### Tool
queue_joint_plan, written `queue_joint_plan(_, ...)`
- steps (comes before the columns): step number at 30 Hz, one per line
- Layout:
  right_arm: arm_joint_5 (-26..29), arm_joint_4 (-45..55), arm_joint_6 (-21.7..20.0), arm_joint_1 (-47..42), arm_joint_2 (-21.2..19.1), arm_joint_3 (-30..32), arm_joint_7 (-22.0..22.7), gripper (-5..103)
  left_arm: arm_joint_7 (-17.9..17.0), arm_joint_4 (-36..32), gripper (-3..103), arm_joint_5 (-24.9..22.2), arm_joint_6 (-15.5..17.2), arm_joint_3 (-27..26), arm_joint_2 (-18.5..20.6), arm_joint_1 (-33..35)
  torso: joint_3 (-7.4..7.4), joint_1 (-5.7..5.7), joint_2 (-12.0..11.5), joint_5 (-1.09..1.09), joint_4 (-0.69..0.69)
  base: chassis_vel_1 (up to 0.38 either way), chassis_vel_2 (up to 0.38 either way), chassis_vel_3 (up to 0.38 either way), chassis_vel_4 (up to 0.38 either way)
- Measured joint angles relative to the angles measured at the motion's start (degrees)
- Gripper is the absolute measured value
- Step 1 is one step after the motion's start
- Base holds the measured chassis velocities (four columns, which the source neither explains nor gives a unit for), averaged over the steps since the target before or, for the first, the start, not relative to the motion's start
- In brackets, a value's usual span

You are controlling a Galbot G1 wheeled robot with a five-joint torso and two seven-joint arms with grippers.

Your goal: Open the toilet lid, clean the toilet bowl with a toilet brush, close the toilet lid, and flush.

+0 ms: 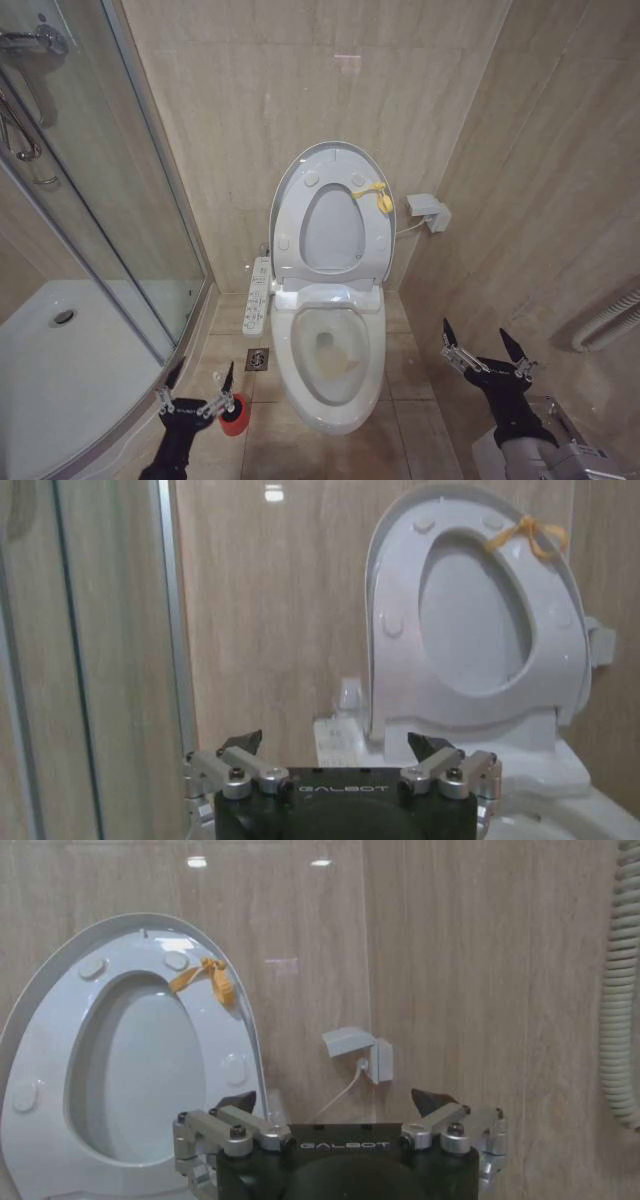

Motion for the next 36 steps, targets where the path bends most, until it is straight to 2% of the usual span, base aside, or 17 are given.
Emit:
queue_joint_plan(6, 0.0, 0.0, 0.0, 0.0, 0.0, 0.0, 0.0, 100, 0.2, 4.1, 98, -3.0, -3.4, -1.4, 1.9, 0.3, 0.0, 0.0, 0.0, -0.02, -0.01, 0.0, 0.0, 0.0, 0.0)
queue_joint_plan(12, 0.0, 0.0, 0.0, 0.0, 0.0, 0.0, 0.0, 100, 1.4, 4.2, 96, -3.2, -4.3, -1.5, 2.2, 1.7, 0.0, 0.0, 0.0, -0.01, -0.01, 0.0, 0.0, 0.0, 0.0)
queue_joint_plan(17, 0.0, 0.0, 0.0, 0.0, 0.0, 0.0, 0.0, 100, 2.6, 9.3, 97, -3.2, -7.5, -1.3, 2.2, 2.1, 0.0, 0.0, 0.0, 0.01, 0.0, 0.0, 0.0, 0.0, 0.0)
queue_joint_plan(21, 0.0, 0.0, 0.0, 0.0, 0.0, 0.0, 0.0, 100, 3.5, 19.6, 97, -4.3, -11.7, -2.5, 2.2, -0.7, 0.0, 0.0, 0.0, -0.02, 0.0, 0.0, 0.0, 0.0, 0.0)
queue_joint_plan(22, 0.0, 0.0, 0.0, 0.0, 0.0, 0.0, 0.0, 100, 3.5, 19.6, 97, -4.3, -11.7, -2.5, 2.2, -0.7, 0.0, 0.0, 0.0, -0.02, 0.0, 0.0, 0.0, 0.0, 0.0)
queue_joint_plan(25, 0.0, 0.0, 0.0, 0.0, 0.0, 0.0, 0.0, 100, 6.1, 27.1, 98, -7.1, -13.8, -3.1, 2.9, -3.4, 0.0, 0.0, 0.0, -0.01, 0.01, 0.0, 0.0, 0.0, 0.0)
queue_joint_plan(26, 0.0, 0.0, 0.0, 0.0, 0.0, 0.0, 0.0, 100, 6.1, 27.1, 98, -7.1, -13.8, -3.1, 2.9, -3.4, 0.0, 0.0, 0.0, -0.01, 0.01, 0.0, 0.0, 0.0, 0.0)
queue_joint_plan(30, 0.0, 0.0, 0.0, 0.0, 0.0, 0.0, 0.0, 100, 10.4, 34.1, 99, -8.8, -16.0, -3.2, 4.0, -7.7, 0.0, 0.0, 0.0, -0.02, -0.03, 0.0, 0.0, 0.0, 0.0)
queue_joint_plan(31, 0.0, 0.0, 0.0, 0.0, 0.0, 0.0, 0.0, 100, 10.4, 34.1, 99, -8.8, -16.0, -3.2, 4.0, -7.7, 0.0, 0.0, 0.0, -0.02, -0.03, 0.0, 0.0, 0.0, 0.0)
queue_joint_plan(33, 0.0, 0.0, 0.0, 0.0, 0.0, 0.0, 0.0, 100, 12.3, 38.7, 99, -10.4, -16.4, -2.7, 5.0, -11.7, 0.0, 0.0, 0.0, -0.01, 0.02, 0.0, 0.0, 0.0, 0.0)
queue_joint_plan(34, 0.0, 0.0, 0.0, 0.0, 0.0, 0.0, 0.0, 100, 13.1, 40.3, 99, -11.1, -16.4, -2.5, 5.5, -13.3, 0.0, 0.0, 0.0, -0.04, -0.05, 0.0, 0.0, 0.0, 0.0)
queue_joint_plan(36, 0.0, 0.0, 0.0, 0.0, 0.0, 0.0, 0.0, 100, 13.7, 42.0, 99, -11.4, -16.4, -2.3, 6.2, -15.0, 0.0, 0.0, 0.0, -0.02, -0.02, 0.0, 0.0, 0.0, 0.0)
